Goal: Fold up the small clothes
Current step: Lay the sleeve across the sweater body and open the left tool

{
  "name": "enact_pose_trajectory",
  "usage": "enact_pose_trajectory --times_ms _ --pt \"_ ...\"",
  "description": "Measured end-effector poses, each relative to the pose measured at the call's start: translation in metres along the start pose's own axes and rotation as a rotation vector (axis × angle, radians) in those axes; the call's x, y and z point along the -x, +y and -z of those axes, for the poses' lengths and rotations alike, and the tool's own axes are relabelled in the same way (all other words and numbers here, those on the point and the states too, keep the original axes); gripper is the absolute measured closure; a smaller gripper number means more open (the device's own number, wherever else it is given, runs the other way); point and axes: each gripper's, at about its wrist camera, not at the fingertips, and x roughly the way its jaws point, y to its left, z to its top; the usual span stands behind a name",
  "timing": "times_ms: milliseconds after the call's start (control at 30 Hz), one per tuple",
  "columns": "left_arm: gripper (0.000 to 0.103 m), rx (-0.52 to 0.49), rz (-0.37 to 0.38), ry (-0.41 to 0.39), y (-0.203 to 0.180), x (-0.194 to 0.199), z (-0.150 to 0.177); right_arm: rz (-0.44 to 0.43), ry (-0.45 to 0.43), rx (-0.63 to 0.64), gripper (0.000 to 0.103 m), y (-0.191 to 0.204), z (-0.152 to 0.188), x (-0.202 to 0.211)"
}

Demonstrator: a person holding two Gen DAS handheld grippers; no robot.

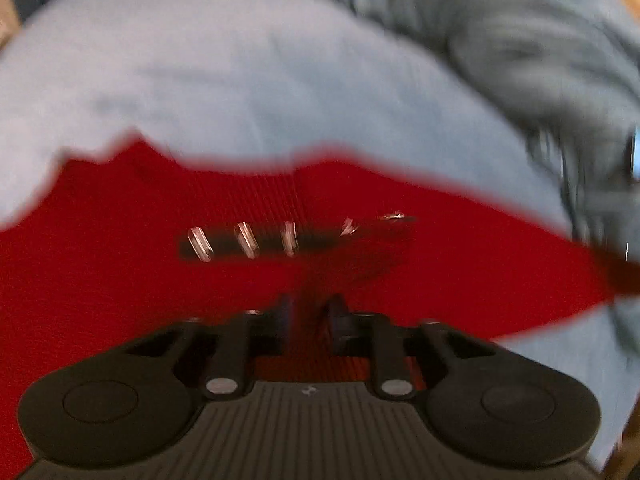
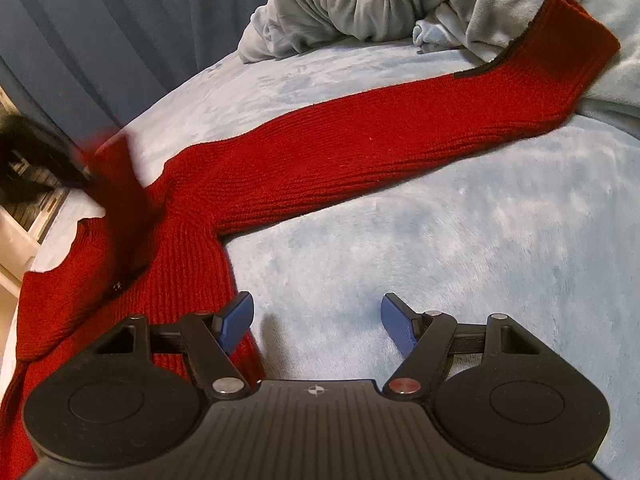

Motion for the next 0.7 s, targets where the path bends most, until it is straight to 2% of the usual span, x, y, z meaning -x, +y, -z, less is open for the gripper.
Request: enact_pose_trajectory --times_ms 33,67,100,133,167,233,300,367,433,467,533,600,667,700 --pt "0.038 -0.021 -0.019 -0.013 0.001 0.003 0.008 -0.004 0.002 -0.007 0.03 -0.001 -0.001 0.0" --pt "0.029 -0.039 -0.036 -0.041 0.005 0.01 0.013 -0.008 0.004 -0.014 0.03 -0.002 -0.001 0.0" --pt "0.014 -0.053 -0.053 -0.086 0.011 0.021 0.02 -0.013 0.007 -0.021 0.03 -0.003 -0.002 0.0" --pt "0.01 -0.062 -0.07 -0.138 0.018 0.033 0.025 -0.017 0.009 -0.029 0.03 -0.004 -0.003 0.0" --pt "0.009 -0.068 -0.107 -0.188 0.03 0.046 0.031 -0.02 0.011 -0.038 0.03 -0.005 -0.004 0.0" --pt "0.004 -0.064 -0.217 -0.219 0.053 0.061 0.039 -0.024 0.013 -0.053 0.03 -0.006 -0.004 0.0" --pt "0.004 -0.039 -0.351 -0.211 0.089 0.06 0.042 -0.025 0.013 -0.061 0.03 -0.006 -0.004 0.001" --pt "0.004 0.002 -0.535 -0.204 0.126 0.055 0.046 -0.022 0.012 -0.059 0.03 -0.005 -0.004 0.001" --pt "0.005 0.078 -0.658 -0.168 0.169 0.051 0.054 -0.02 0.011 -0.057 0.03 -0.004 -0.004 0.001" --pt "0.005 0.131 -0.687 -0.146 0.187 0.049 0.057 -0.021 0.01 -0.06 0.03 -0.004 -0.004 0.001" --pt "0.005 0.25 -0.675 -0.122 0.219 0.051 0.067 -0.022 0.01 -0.065 0.03 -0.005 -0.004 0.001" --pt "0.005 0.327 -0.558 -0.099 0.24 0.053 0.072 -0.018 0.009 -0.058 0.03 -0.004 -0.004 0.0" --pt "0.005 0.351 -0.396 -0.045 0.246 0.04 0.069 -0.013 0.006 -0.041 0.029 -0.002 -0.003 -0.001" --pt "0.009 0.358 -0.333 -0.031 0.242 0.035 0.072 -0.011 0.005 -0.035 0.029 -0.001 -0.003 -0.001"
